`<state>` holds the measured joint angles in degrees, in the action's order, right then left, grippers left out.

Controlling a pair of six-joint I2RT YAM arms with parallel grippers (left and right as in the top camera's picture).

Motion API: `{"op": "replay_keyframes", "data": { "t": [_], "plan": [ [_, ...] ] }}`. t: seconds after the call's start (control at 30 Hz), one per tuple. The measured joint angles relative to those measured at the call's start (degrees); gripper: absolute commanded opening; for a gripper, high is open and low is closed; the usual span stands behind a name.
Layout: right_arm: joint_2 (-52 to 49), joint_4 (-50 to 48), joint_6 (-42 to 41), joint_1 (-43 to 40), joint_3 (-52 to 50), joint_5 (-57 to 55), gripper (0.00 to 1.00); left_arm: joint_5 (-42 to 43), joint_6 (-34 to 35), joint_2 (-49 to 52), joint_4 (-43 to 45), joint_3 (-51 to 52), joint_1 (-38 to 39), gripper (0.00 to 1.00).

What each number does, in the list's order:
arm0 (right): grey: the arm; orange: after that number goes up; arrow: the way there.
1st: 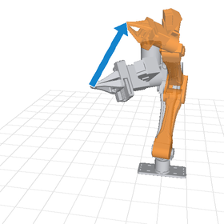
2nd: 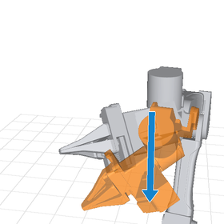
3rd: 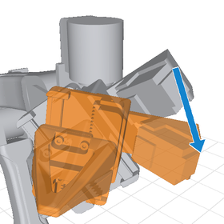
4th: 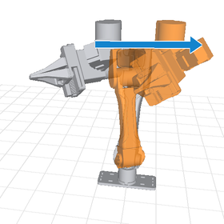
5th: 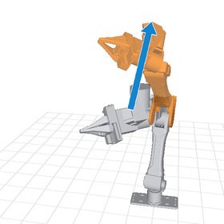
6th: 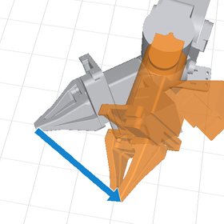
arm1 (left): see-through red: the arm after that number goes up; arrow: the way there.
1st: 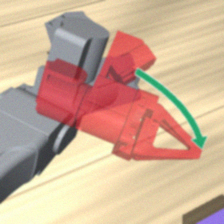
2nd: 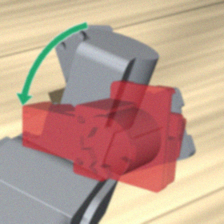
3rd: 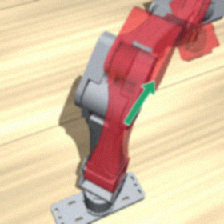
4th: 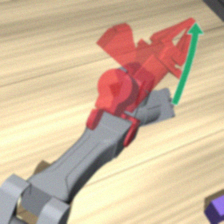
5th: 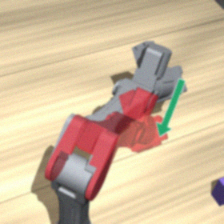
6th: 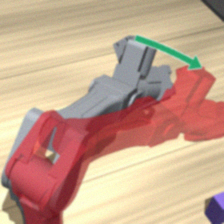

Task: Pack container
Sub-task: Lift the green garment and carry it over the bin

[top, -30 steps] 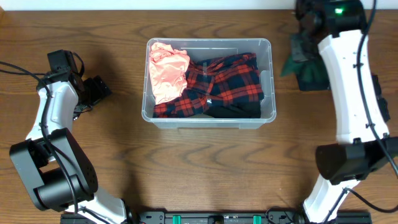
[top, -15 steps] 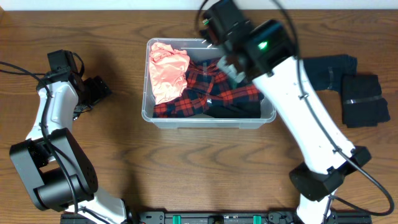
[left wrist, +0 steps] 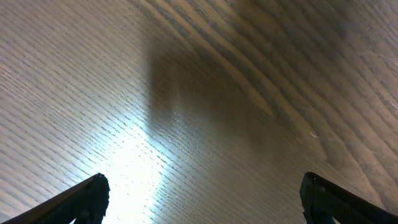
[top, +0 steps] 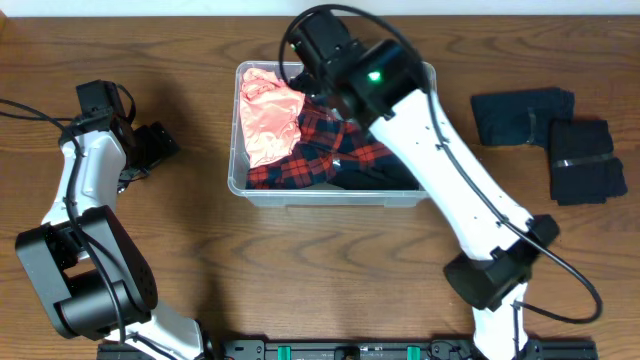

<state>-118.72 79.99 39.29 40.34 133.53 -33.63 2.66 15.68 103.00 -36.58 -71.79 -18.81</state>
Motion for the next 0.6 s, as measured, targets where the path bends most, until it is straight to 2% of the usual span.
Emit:
{"op": "replay_keyframes", "data": {
  "t": [0.23,0.6],
  "plan": [
    [-2.3,-4.4,4.1,2.6,0.0,-4.6,0.01,0.0,0.0,0.0,0.0,0.0,0.0,0.98],
    [-7.7,-6.7,4.7,3.0,0.0,-9.4,0.01,0.0,0.0,0.0,0.0,0.0,0.0,0.98]
  ]
}}
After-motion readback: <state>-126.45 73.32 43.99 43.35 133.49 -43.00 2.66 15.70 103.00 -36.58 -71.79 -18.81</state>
